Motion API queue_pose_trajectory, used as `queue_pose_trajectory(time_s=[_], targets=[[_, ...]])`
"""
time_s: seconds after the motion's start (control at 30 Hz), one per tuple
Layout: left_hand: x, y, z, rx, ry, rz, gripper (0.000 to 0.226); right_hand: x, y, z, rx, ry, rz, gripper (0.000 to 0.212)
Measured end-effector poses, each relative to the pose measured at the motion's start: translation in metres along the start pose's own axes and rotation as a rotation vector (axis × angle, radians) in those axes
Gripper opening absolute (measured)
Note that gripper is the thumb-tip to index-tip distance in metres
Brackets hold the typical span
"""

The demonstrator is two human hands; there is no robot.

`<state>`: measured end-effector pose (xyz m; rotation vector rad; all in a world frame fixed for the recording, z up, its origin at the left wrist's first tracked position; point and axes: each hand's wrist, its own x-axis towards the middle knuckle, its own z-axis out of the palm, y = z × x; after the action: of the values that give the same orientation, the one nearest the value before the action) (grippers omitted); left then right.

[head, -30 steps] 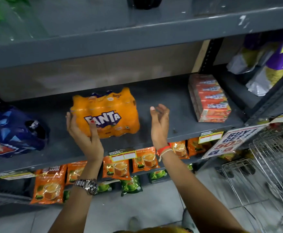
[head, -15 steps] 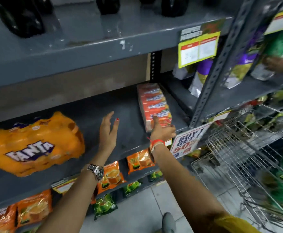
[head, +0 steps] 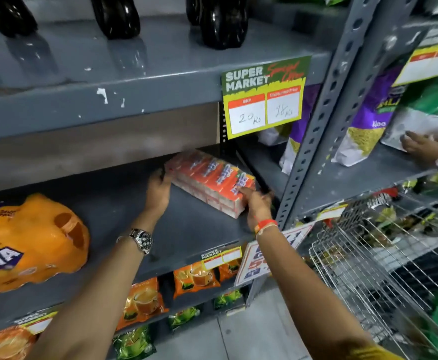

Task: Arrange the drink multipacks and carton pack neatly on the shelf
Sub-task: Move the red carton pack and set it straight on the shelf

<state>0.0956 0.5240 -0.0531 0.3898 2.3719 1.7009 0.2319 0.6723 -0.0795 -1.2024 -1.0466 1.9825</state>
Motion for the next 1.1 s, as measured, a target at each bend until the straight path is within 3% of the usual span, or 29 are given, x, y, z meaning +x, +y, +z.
queue_pose_trajectory(time_s=[0.03, 0.17, 0.3, 0.4, 0.43, 0.53, 0.6, 0.73, 0.8, 0.93, 1.1], targets=[[0.008, 0.002, 0.000, 0.001, -0.001, -0.014, 0.018, 0.009, -0.003, -0.002, 0.002, -0.058, -0.003, 0.060], [0.045, -0.008, -0.005, -0.023, -0.007, -0.239, 0.056, 0.032, -0.012, -0.001, 0.134, -0.155, 0.023, 0.073], [0.047, -0.007, -0.001, -0.080, -0.052, -0.296, 0.052, 0.043, -0.020, 0.004, 0.050, -0.210, 0.008, 0.029], [0.045, -0.008, -0.004, -0.127, -0.065, -0.298, 0.049, 0.050, -0.022, 0.004, -0.049, -0.197, -0.002, 0.013], [0.046, -0.009, -0.006, -0.133, -0.072, -0.305, 0.048, 0.053, -0.019, 0.006, -0.095, -0.191, -0.017, 0.010], [0.040, -0.008, -0.009, -0.161, -0.059, -0.358, 0.043, 0.050, -0.020, 0.011, -0.400, -0.110, -0.106, 0.034], [0.033, -0.010, -0.011, -0.174, -0.013, -0.371, 0.033, 0.050, -0.025, 0.016, -0.560, -0.142, -0.143, 0.028], [0.020, -0.016, -0.024, -0.149, 0.014, -0.437, 0.028, 0.061, -0.032, 0.017, -0.594, -0.277, -0.150, 0.016], [0.007, -0.021, -0.031, -0.176, 0.066, -0.402, 0.030, 0.049, -0.036, 0.014, -0.552, -0.381, -0.201, 0.022], [-0.039, -0.042, -0.041, -0.161, 0.158, -0.122, 0.041, 0.038, -0.029, 0.007, -0.461, -0.566, -0.325, 0.043], [-0.078, -0.067, -0.037, -0.086, 0.272, 0.007, 0.037, 0.022, -0.003, -0.002, -0.350, -0.506, -0.325, 0.046]])
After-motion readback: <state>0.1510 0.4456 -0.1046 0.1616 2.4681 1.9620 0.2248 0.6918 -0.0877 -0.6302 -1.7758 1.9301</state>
